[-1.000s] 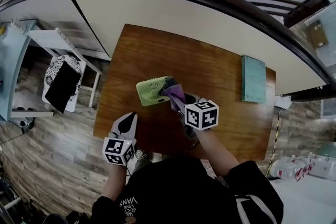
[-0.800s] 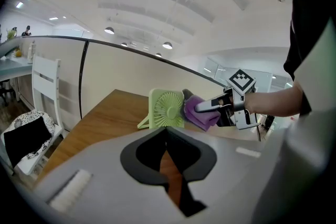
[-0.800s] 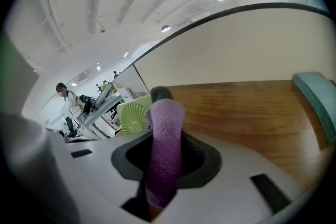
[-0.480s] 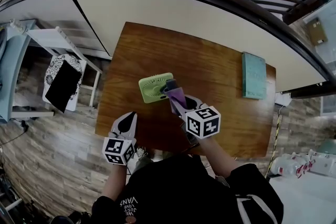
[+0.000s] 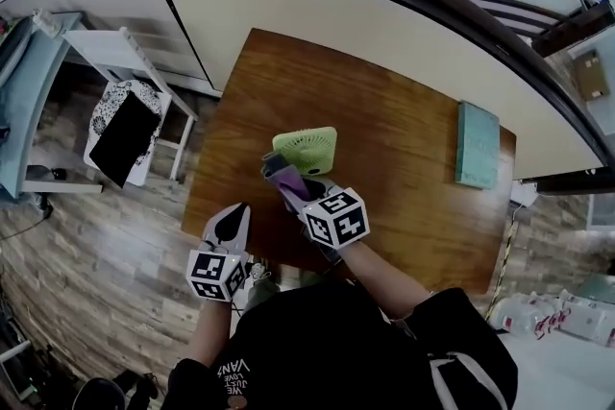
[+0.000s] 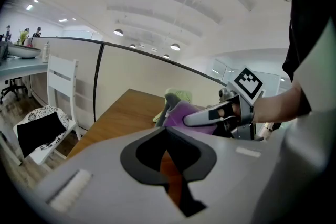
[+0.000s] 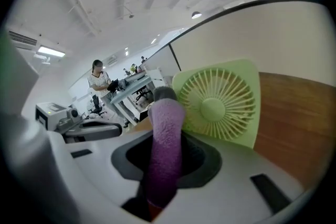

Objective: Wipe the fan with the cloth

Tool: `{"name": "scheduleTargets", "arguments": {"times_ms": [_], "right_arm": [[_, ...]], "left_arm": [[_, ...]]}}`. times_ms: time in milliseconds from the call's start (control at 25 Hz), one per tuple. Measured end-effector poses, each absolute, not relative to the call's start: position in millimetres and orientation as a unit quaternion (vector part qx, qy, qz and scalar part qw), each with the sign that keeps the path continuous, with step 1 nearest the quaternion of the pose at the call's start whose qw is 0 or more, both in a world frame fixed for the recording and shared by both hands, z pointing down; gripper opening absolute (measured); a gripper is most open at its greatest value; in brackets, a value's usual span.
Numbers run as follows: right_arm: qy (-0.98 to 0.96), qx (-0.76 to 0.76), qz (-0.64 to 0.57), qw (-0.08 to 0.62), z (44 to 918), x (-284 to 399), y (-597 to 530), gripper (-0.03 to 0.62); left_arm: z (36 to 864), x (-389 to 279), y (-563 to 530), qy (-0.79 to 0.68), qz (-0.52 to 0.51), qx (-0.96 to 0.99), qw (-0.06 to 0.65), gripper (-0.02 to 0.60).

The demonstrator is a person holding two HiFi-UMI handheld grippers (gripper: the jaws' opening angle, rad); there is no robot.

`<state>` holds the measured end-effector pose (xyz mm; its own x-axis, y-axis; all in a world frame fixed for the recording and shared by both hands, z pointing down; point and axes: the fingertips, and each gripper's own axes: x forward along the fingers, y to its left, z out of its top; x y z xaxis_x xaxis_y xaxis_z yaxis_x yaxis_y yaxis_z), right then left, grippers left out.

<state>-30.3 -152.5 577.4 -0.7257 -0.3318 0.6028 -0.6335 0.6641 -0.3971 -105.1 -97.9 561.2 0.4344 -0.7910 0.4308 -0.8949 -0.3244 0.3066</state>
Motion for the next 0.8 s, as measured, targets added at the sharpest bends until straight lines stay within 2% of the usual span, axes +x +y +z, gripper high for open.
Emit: {"name": "scheduleTargets", "arguments": {"times_ms": [320,800], "right_arm": [[-0.87,0.287,0.299,0.265,592.6,-20.4,-168.1,0.098],[-0.83,0.379,0.321,0.253,596.7,64.3,-180.6,0.098]], "left_arm": [[566.1,-109.9,-92.4,-0.53,0.1,0.8,0.264,0.012],[565.2,-75.7,-110.7,-0.488,0.103,0.828,0.254,0.012]]}}
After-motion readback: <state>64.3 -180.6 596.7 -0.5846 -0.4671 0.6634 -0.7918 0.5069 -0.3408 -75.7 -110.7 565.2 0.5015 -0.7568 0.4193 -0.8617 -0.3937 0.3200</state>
